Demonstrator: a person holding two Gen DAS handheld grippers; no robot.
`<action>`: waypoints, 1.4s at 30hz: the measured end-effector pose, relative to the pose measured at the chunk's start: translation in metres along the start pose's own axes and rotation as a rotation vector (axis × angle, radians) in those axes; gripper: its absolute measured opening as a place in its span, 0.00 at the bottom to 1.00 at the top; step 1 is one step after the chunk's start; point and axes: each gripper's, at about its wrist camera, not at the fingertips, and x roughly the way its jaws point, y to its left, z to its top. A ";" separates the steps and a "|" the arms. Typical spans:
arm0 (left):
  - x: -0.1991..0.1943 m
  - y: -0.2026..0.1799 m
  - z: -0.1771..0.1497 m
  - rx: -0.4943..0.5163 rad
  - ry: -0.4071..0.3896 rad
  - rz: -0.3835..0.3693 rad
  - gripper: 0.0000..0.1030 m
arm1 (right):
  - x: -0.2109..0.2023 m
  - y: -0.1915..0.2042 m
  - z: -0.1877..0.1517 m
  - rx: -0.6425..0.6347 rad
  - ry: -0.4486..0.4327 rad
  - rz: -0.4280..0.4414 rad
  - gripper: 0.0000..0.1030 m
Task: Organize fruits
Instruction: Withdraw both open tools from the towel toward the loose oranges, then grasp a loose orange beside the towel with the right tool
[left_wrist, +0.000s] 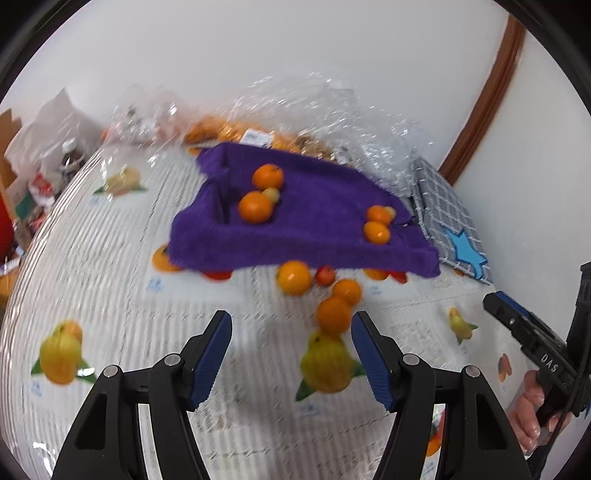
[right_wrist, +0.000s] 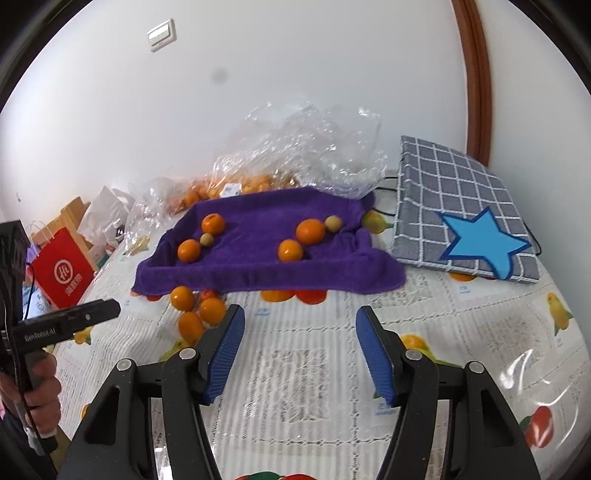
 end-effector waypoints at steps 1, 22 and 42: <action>0.001 0.002 -0.003 -0.007 0.006 0.001 0.63 | 0.001 0.003 -0.002 -0.007 0.002 -0.004 0.57; 0.059 0.035 0.001 -0.005 0.019 0.100 0.58 | 0.078 0.053 -0.003 -0.126 0.135 0.107 0.39; 0.063 0.051 0.004 -0.044 -0.041 0.051 0.57 | 0.142 0.079 0.009 -0.099 0.261 0.241 0.39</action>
